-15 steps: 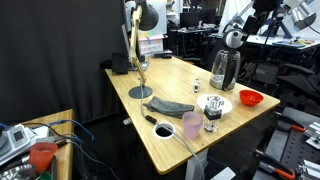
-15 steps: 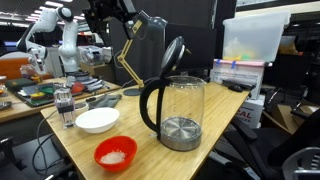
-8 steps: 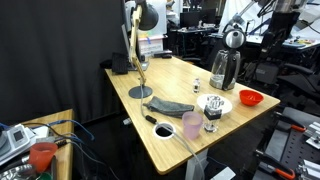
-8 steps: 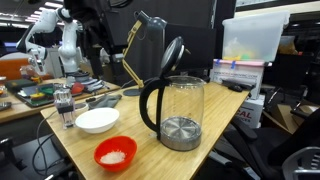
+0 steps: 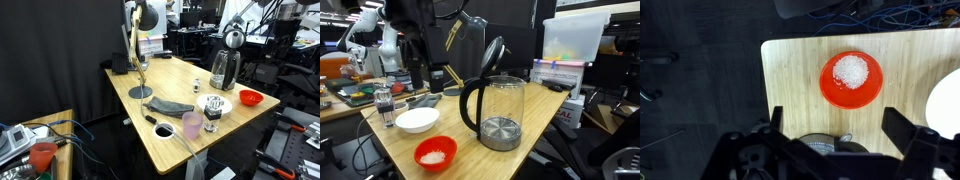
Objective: Pour the contents in the orange bowl into the white bowl
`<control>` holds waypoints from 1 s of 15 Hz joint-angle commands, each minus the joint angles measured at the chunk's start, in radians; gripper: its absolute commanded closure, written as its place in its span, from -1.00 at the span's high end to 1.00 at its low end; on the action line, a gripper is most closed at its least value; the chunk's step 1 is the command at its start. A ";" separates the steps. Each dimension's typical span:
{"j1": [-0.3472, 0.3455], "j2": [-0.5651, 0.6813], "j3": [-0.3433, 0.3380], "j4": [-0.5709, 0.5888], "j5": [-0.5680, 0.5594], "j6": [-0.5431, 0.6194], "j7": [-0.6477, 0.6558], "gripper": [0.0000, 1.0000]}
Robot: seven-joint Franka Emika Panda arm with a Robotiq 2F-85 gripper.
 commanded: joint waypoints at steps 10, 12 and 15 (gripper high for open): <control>0.031 0.227 -0.027 -0.005 0.068 0.055 -0.007 1.00; 0.038 0.278 -0.040 -0.005 0.098 0.063 -0.034 1.00; 0.037 0.355 -0.045 -0.005 0.103 0.099 -0.016 1.00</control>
